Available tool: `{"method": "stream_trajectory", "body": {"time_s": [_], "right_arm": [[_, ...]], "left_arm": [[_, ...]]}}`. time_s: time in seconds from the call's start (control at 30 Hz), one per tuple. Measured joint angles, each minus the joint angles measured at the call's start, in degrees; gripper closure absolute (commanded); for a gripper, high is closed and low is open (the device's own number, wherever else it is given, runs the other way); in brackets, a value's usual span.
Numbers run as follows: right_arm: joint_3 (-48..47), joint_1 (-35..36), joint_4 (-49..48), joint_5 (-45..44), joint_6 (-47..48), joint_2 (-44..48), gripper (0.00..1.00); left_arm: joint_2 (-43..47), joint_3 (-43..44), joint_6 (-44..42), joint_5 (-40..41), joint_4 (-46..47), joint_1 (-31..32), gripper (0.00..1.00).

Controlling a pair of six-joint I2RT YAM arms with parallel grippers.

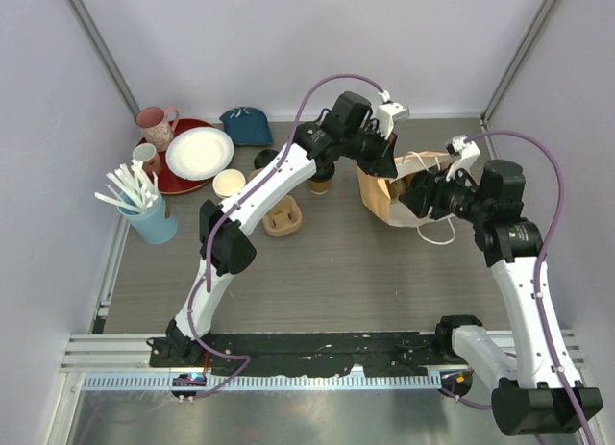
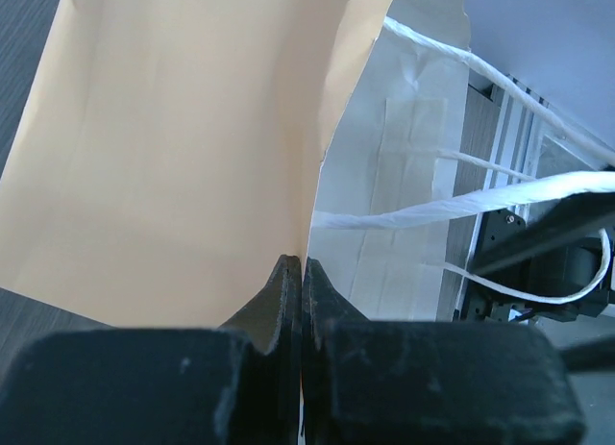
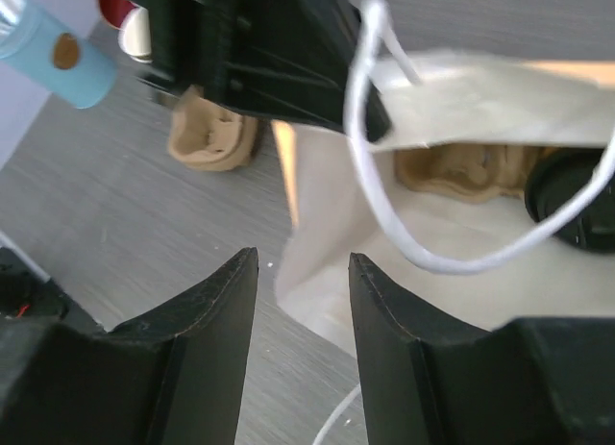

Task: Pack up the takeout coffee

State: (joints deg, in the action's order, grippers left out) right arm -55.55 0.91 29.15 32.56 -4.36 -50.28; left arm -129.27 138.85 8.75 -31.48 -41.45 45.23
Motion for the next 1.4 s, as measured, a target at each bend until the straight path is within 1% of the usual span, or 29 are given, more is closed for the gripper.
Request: {"method": "stream_trajectory", "body": {"time_s": [0.1,0.2,0.33,0.5,0.77,1.0,1.13,1.3,1.33,1.37,1.4], "right_arm": [[-6.64,0.00,4.76,3.32,1.27,-1.16,0.52],[-15.04,0.00,8.28,4.76,2.14,-2.71,0.52],[-22.80,0.00,12.35,5.05,2.69,-3.91,0.51],[-29.81,0.00,17.84,4.26,2.73,-5.53,0.51],[-34.95,0.00,23.41,2.05,2.08,-7.58,0.51],[-37.38,0.00,26.77,0.28,1.62,-8.74,0.51],[-37.79,0.00,27.50,-0.02,1.42,-8.92,0.51],[-37.81,0.00,28.15,-0.09,1.18,-9.86,0.51],[-37.81,0.00,28.24,-0.09,1.18,-10.14,0.51],[-37.81,0.00,28.33,-0.09,1.18,-10.29,0.51],[-37.81,0.00,28.37,-0.09,1.18,-10.49,0.51]], "left_arm": [[0.00,0.00,0.37,-0.39,-0.17,0.00,1.00],[0.02,0.00,1.64,-0.74,-0.79,0.00,1.00],[0.42,0.00,3.34,-0.74,-2.45,0.00,1.00],[1.70,0.00,5.07,-0.74,-5.27,-0.04,1.00],[6.84,-2.10,7.02,-2.45,-9.97,-0.04,1.00],[12.46,-10.91,8.00,-7.65,-11.47,-0.04,1.00],[12.81,-14.05,7.87,-8.61,-12.68,0.00,1.00],[12.31,-13.09,6.64,-9.68,-15.02,-0.13,1.00],[11.96,-12.52,6.19,-9.70,-15.39,-0.15,0.99],[11.39,-11.74,5.79,-9.70,-16.04,-0.20,0.91],[10.60,-10.69,5.53,-9.70,-16.65,-0.26,0.86]]}}
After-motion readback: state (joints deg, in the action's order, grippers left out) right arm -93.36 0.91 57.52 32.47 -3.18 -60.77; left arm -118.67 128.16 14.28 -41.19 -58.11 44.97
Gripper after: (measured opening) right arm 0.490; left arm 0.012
